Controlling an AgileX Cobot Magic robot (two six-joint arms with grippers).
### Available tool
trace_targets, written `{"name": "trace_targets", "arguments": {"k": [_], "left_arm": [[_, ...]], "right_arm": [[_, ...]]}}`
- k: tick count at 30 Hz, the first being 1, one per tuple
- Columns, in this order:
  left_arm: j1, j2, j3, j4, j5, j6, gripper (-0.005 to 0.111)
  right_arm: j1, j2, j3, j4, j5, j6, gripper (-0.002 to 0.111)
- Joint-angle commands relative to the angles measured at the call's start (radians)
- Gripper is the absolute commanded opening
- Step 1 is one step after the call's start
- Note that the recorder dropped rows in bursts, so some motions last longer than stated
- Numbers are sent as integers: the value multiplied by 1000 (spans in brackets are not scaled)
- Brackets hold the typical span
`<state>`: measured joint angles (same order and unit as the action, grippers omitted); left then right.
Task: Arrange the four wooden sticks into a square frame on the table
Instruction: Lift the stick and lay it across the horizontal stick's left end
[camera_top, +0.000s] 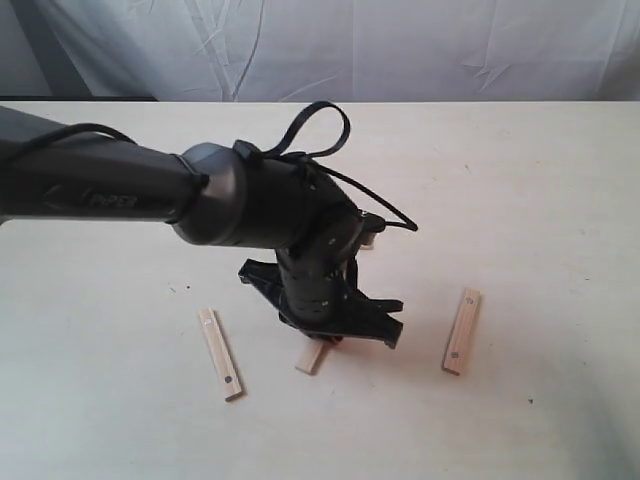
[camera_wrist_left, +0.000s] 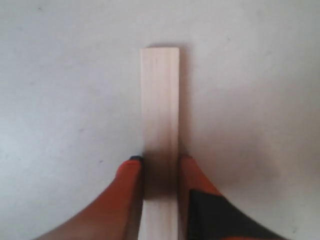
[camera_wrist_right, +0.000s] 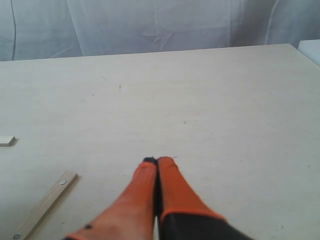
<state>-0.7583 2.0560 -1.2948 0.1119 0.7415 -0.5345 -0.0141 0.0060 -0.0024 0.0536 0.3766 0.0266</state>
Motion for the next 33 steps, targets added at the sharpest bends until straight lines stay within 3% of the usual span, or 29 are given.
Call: {"name": "trace_targets", "arguments": {"k": [1, 6, 13, 30, 33], "left_arm": [[47, -63, -27, 0, 14, -13, 0], [124, -134, -43, -3, -50, -82, 0], [189, -97, -33, 13, -128, -186, 0], [199, 16, -33, 72, -174, -225, 0], [199, 16, -33, 74, -176, -225, 10]], "right_arm": [[-5, -6, 2, 0, -11, 2, 0], [-5, -6, 2, 0, -11, 2, 0], [-5, -6, 2, 0, -11, 2, 0], [-5, -6, 2, 0, -13, 2, 0], [-5, -6, 2, 0, -13, 2, 0]]}}
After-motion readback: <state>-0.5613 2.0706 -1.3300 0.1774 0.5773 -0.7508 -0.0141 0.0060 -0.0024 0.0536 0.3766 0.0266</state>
